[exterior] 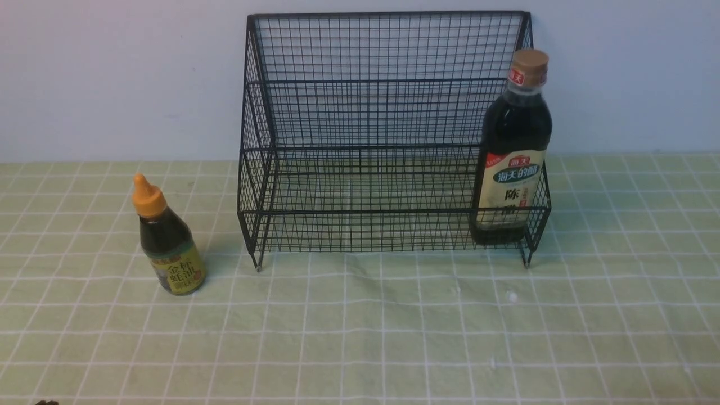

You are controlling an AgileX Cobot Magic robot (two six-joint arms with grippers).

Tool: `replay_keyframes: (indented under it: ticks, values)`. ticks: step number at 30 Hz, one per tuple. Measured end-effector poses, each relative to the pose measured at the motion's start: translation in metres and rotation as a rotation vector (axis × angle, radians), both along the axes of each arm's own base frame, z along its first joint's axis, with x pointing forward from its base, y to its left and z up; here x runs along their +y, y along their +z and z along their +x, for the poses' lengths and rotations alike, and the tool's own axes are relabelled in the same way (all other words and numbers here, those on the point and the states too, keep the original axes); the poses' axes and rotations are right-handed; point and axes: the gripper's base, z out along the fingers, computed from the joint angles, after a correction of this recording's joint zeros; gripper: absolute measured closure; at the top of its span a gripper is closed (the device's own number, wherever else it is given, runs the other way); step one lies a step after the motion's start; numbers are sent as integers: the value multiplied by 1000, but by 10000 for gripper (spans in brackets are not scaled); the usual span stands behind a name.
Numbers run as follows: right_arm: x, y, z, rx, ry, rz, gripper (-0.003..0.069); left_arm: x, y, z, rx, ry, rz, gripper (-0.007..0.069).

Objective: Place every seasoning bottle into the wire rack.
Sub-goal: Use the left arm to grab the condiment bottle closest to it

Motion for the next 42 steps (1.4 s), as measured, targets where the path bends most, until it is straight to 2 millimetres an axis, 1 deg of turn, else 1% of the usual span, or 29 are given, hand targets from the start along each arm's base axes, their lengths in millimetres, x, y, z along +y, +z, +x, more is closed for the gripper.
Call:
replay_keyframes:
  ticks: [14,17,20,22,23,25,26,27,30,31,32,33,35,37,38,39,40,41,42]
  values:
    - [0,0,0,0,0,0,672,0,0,0,0,0,1,631]
    - [0,0,0,0,0,0,672,1,1,0,-14,-1,27,631]
    - [0,0,0,0,0,0,672,0,8,2,-87,9,-47,631]
    - [0,0,0,0,0,-1,672,-1,19,4,-193,26,-184,631]
    - [0,0,0,0,0,-1,672,0,30,4,-303,44,-302,631]
    - [0,0,0,0,0,-1,672,3,41,3,-428,64,-404,631]
    - [0,0,0,0,0,-1,672,4,45,3,-471,71,-435,631]
    - [0,0,0,0,0,-1,672,7,52,1,-552,82,-469,631]
    - [0,0,0,0,0,-1,672,13,68,-5,-741,101,-505,631]
    - [0,0,0,0,0,-1,672,13,73,-7,-773,101,-507,631]
    - [0,0,0,0,0,-1,672,13,82,-8,-799,97,-493,631]
    - [0,0,0,0,0,-1,672,13,90,-8,-810,90,-474,631]
    - [0,0,0,0,0,-1,672,9,112,-3,-777,71,-390,631]
    - [0,0,0,0,0,-1,672,5,127,9,-711,55,-297,631]
    - [0,0,0,0,0,-1,672,5,127,13,-687,55,-286,631]
    - [0,0,0,0,0,-1,672,3,137,25,-634,48,-240,629]
    - [0,0,0,0,0,-1,672,1,139,38,-576,45,-212,622]
    - [0,0,0,0,0,-1,672,1,142,40,-575,45,-209,617]
    - [0,0,0,0,0,-1,672,-1,145,56,-519,44,-188,599]
